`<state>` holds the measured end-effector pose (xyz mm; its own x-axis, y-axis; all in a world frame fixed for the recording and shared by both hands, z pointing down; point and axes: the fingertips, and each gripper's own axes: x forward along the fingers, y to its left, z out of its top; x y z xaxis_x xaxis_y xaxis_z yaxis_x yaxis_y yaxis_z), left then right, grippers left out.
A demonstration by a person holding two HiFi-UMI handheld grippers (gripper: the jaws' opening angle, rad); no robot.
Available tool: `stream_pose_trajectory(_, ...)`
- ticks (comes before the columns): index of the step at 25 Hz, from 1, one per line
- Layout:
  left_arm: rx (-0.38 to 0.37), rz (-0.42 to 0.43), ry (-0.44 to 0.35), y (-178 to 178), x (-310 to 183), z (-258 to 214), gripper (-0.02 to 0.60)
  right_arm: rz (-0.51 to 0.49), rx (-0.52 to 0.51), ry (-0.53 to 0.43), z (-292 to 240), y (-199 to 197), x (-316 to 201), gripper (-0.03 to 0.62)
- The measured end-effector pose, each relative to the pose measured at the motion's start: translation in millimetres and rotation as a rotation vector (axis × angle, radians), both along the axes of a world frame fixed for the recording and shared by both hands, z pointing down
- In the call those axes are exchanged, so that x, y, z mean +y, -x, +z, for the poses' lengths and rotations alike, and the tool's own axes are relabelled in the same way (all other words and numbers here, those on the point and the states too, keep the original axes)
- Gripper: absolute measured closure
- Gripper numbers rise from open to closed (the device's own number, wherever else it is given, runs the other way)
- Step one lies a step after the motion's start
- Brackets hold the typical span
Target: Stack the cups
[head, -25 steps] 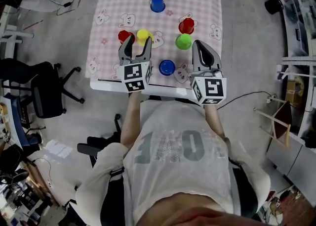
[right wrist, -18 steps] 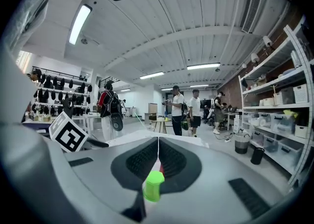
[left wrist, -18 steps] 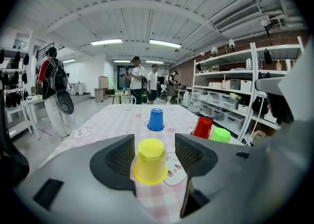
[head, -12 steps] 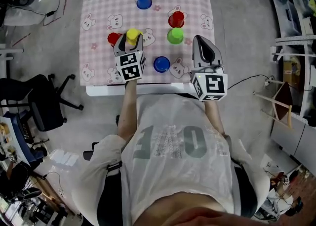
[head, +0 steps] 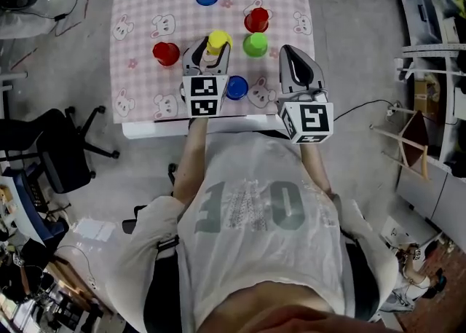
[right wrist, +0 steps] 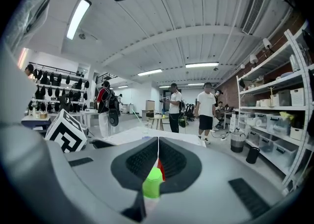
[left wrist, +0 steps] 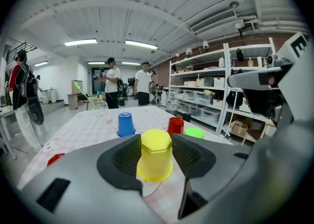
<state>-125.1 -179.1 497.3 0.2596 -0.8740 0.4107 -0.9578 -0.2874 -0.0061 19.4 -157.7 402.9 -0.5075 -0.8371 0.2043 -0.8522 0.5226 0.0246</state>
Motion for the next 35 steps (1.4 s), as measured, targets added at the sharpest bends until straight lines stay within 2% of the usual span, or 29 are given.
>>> stream_pose_trajectory(5,-0.024,0.058,0.045,-20,2,15,0.365,0.018,-0.005,0.002,-1,-7,2,0.565)
stream_pose_trajectory(10,-0.046,0.057,0.067,-19,-2,25,0.365,0.038,-0.002,0.007,1,-14,2,0.565)
stream_pose_trajectory(16,-0.004,0.043,0.080,-15,-4,29,0.364,0.052,0.004,0.010,2,-17,2,0.565)
stream_pose_trajectory(19,0.029,0.039,0.059,-14,-4,23,0.354,0.053,0.005,0.010,2,-18,3,0.565)
stream_pose_trajectory(23,0.049,-0.036,-0.062,4,-6,-14,0.337,0.040,0.004,0.012,4,-14,3,0.565)
stream_pose_trajectory(26,0.028,-0.133,-0.157,37,-7,-48,0.339,0.020,0.002,0.011,4,-9,4,0.565)
stream_pose_trajectory(28,-0.002,-0.208,-0.192,66,-5,-64,0.337,0.001,0.004,0.013,3,-3,5,0.565)
stream_pose_trajectory(31,-0.035,-0.303,-0.186,105,2,-69,0.333,-0.023,0.009,0.017,4,4,7,0.565)
stream_pose_trajectory(35,-0.003,-0.401,-0.109,142,19,-40,0.333,-0.046,0.007,0.018,6,12,10,0.565)
